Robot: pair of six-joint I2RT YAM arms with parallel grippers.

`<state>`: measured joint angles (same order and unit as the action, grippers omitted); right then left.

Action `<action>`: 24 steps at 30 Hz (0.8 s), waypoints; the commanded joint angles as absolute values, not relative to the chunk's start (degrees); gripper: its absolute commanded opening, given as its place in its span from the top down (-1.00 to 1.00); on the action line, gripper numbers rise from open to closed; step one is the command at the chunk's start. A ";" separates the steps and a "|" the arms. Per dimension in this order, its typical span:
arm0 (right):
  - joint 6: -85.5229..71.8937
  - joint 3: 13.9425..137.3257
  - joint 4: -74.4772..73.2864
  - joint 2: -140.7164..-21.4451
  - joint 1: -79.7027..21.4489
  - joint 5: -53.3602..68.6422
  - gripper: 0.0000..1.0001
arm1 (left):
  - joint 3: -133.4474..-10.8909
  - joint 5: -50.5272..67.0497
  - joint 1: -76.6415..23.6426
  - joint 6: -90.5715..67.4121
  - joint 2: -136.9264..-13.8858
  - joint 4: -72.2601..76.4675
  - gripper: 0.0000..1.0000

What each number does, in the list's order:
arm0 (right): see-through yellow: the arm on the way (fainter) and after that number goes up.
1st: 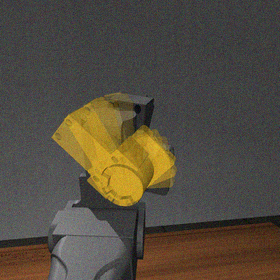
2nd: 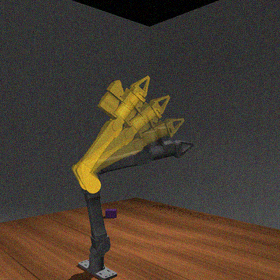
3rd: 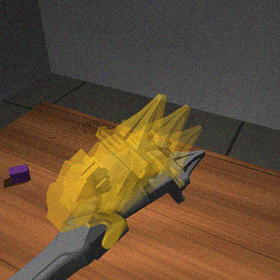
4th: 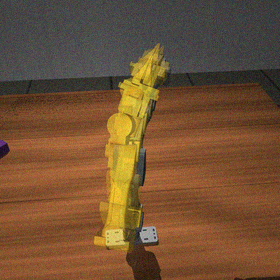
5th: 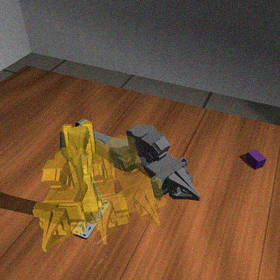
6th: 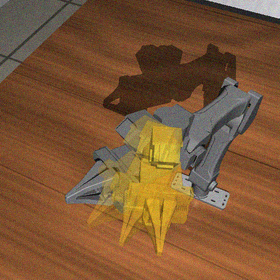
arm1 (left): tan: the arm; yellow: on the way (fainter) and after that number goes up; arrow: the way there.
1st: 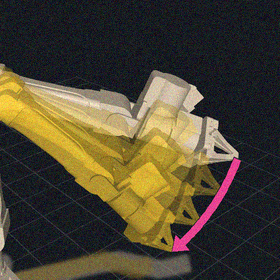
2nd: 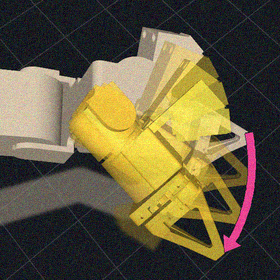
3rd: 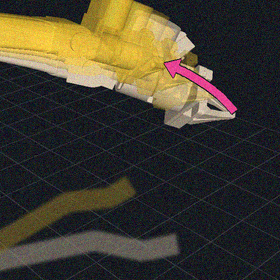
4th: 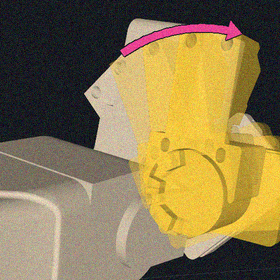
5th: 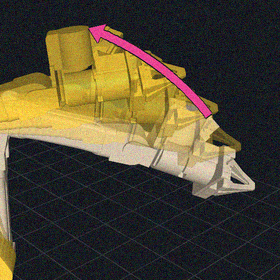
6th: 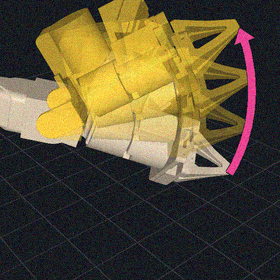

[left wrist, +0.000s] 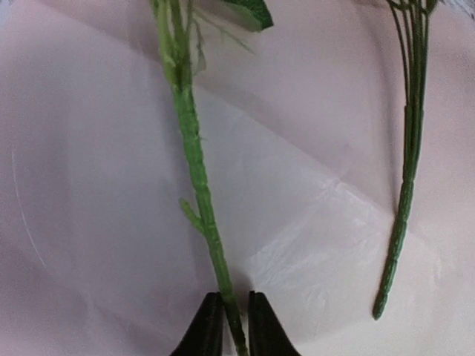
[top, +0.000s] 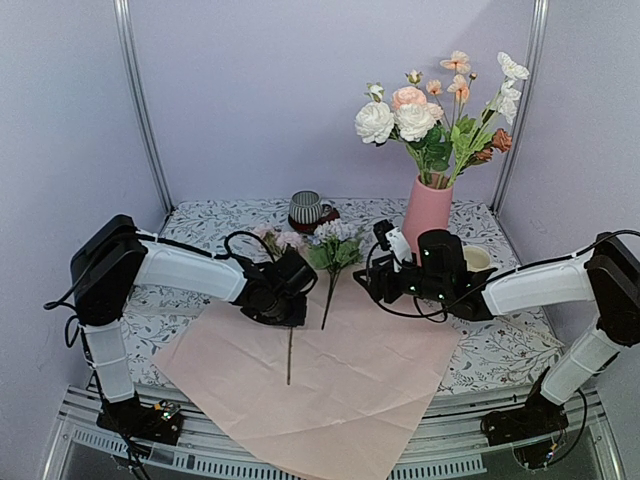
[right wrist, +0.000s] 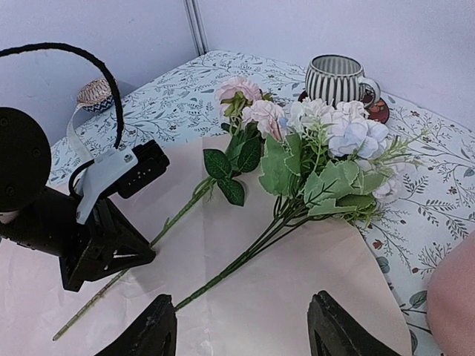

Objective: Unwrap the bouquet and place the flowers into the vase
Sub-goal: Pick up the fake flower from the flattened wrapping paper.

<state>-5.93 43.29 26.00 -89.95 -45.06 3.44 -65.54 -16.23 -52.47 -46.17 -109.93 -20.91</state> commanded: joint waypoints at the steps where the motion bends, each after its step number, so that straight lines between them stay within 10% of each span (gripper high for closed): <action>1: -6.16 43.01 27.69 -90.78 -45.14 2.38 -0.24 | -65.72 -18.49 -53.27 -48.64 -109.19 -22.53 0.83; 24: -5.26 46.91 23.90 -90.25 -45.83 14.96 -0.25 | -45.38 -29.58 -53.19 -41.50 -72.62 -7.35 1.00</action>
